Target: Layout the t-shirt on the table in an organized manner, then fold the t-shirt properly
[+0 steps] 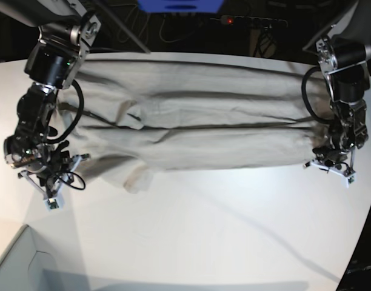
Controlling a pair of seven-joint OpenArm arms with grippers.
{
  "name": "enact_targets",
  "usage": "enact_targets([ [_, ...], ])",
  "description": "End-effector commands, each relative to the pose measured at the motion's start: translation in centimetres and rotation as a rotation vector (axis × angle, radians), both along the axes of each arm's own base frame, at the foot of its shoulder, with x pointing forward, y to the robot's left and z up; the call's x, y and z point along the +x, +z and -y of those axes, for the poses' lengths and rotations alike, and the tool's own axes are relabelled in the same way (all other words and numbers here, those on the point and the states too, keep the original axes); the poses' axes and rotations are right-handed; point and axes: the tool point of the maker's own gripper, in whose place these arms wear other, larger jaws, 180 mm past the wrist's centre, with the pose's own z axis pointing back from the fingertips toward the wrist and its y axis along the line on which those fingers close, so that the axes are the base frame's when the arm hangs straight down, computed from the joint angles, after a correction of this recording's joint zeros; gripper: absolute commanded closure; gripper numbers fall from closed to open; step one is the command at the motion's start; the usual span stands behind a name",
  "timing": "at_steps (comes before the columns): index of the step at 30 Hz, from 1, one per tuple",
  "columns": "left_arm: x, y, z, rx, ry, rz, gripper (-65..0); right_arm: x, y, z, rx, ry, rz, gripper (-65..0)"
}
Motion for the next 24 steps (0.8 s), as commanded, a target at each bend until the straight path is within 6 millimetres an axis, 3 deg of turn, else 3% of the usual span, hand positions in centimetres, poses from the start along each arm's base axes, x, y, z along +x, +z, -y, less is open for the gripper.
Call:
enact_targets([
  [1, 0.9, 1.2, -0.7, 0.015, -0.001, 0.023, -0.5, 1.4, 1.8, 0.2, -0.001, 0.002, 0.061, -9.0],
  [4, 1.1, 1.4, -0.7, 0.014, 0.0, 0.029, 0.0, 1.6, 2.1, 0.2, -0.002, 0.004, 0.067, -10.6],
  [9, 1.1, 1.5, -0.6, 0.012, -0.001, 0.032, 0.0, 2.5, 1.7, -0.4, 0.023, 0.012, 0.055, -24.7],
  [14, 1.2, 1.6, -0.6, 0.011, 0.0, 0.034, 0.0, 3.0, -1.0, -0.1, 0.065, 0.019, -0.042, -35.6],
  [18, 1.2, 1.6, -0.8, 0.018, -0.002, 0.033, 0.0, 3.4, -1.1, 0.1, 0.084, 0.024, -0.001, -37.2],
  [24, 1.1, 1.8, -1.4, 0.023, 0.005, 0.035, 0.0, 2.5, -2.1, 0.0, 0.103, 0.031, 0.04, -37.3],
])
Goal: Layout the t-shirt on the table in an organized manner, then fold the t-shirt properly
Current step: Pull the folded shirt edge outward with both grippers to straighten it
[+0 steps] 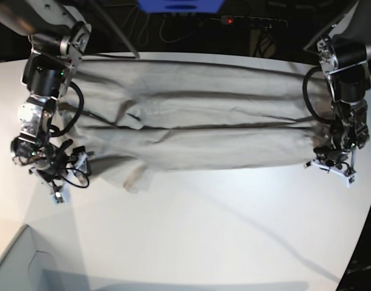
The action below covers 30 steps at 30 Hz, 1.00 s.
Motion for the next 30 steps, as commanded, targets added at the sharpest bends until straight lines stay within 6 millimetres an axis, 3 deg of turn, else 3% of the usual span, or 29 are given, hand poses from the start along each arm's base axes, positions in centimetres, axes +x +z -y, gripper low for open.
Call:
enact_targets([
  [1, 1.2, 1.7, -1.1, 0.022, 0.008, 0.041, 0.0, 1.6, 1.9, 0.5, 0.001, -0.005, 0.072, -37.3],
  [6, 1.2, 1.7, -1.2, 0.023, 0.008, 0.041, 0.0, 1.7, 1.9, 0.3, 0.009, -0.003, 0.088, -37.2],
  [9, 1.2, 1.7, -1.2, 0.023, 0.008, 0.041, 0.0, 1.4, 0.5, -0.2, 0.042, -0.001, 0.062, -37.2],
  [11, 1.2, 1.7, -1.2, 0.023, 0.008, 0.041, 0.0, 1.1, 0.0, 0.8, 0.041, -0.008, 0.056, -37.2],
  [15, 1.2, 1.7, -1.2, 0.023, 0.008, 0.041, 0.0, 0.7, -1.3, 0.9, 0.074, -0.013, 0.051, -37.2],
  [23, 1.2, 1.8, -1.2, 0.023, 0.009, 0.042, 0.0, 0.7, -0.7, 2.8, 0.047, -0.026, 0.07, -37.2],
  [30, 1.2, 1.8, -1.2, 0.023, 0.009, 0.042, 0.0, 0.6, -0.9, 2.7, 0.046, -0.023, 0.067, -36.6],
])
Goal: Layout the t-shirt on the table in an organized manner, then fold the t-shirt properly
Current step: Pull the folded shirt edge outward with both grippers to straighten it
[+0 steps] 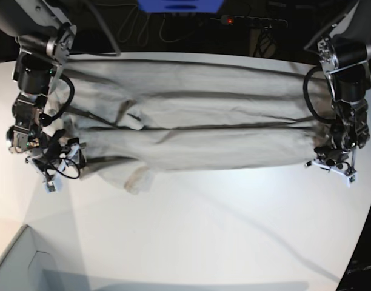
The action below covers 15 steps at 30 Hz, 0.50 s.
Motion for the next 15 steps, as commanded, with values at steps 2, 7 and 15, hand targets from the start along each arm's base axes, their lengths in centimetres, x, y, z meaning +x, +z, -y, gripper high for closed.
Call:
enact_targets([
  [2, 1.28, 1.78, -1.08, 0.023, 0.006, 0.042, 0.0, 1.44, 1.65, 0.53, -0.001, -0.007, 0.057, -33.5],
  [7, 1.28, 1.78, -1.08, 0.023, 0.006, 0.042, 0.0, 1.48, 1.64, 0.35, 0.004, -0.007, 0.059, -20.5],
  [15, 1.75, 2.51, -1.15, 0.03, 0.003, 0.062, 0.0, 2.35, 2.62, -0.26, 0.015, -0.003, 0.107, 0.0],
])
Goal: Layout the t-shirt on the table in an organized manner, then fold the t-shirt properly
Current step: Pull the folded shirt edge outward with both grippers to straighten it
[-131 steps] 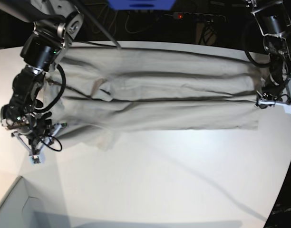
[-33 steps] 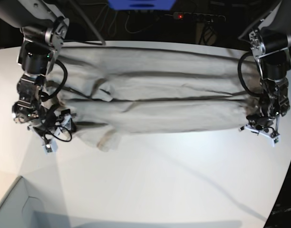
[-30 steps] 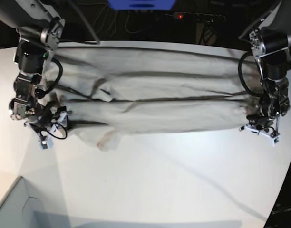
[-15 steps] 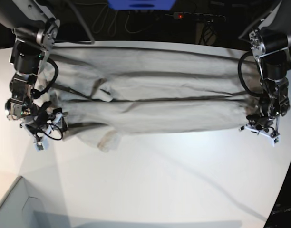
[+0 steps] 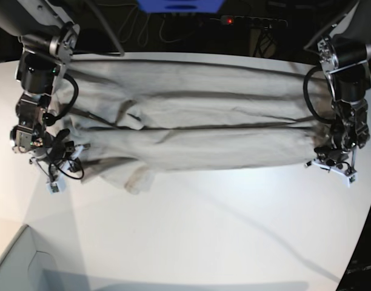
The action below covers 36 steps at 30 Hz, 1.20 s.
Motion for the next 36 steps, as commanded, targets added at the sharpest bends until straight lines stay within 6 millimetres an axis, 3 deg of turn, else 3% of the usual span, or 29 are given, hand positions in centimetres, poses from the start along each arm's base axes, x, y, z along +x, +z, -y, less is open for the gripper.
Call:
enact_targets([
  [1, 2.1, 2.9, -1.2, 0.034, 0.004, 0.079, 0.0, 2.1, 2.8, 0.9, -0.01, -0.009, 0.092, 0.0],
  [5, 3.3, 5.0, -1.1, 0.06, -0.011, 0.138, 0.0, 2.9, 4.8, 1.2, -0.039, -0.009, 0.143, 0.0],
  [8, 3.4, 5.4, -1.1, 0.064, -0.013, 0.147, 0.0, 3.4, 6.0, 1.0, -0.047, -0.009, 0.183, 0.0],
  [13, 3.4, 5.3, -1.0, 0.062, -0.013, 0.146, 0.0, 3.0, 5.6, 1.0, -0.057, -0.001, 0.169, 0.0],
  [15, 3.4, 5.2, -1.0, 0.06, -0.012, 0.142, 0.0, 2.4, 4.9, 0.9, -0.059, 0.001, 0.152, -3.8],
  [22, 3.4, 5.2, -1.0, 0.061, -0.013, 0.141, 0.0, 1.6, 4.2, 1.1, -0.058, -0.002, 0.139, -31.0],
  [25, 3.4, 5.2, -1.0, 0.061, -0.013, 0.141, 0.0, 1.4, 4.0, 1.0, -0.056, 0.0, 0.134, -39.3],
  [36, 3.3, 5.1, -1.0, 0.059, -0.012, 0.139, 0.0, 1.4, 1.1, 0.7, 0.04, -0.018, 0.1, -40.2],
])
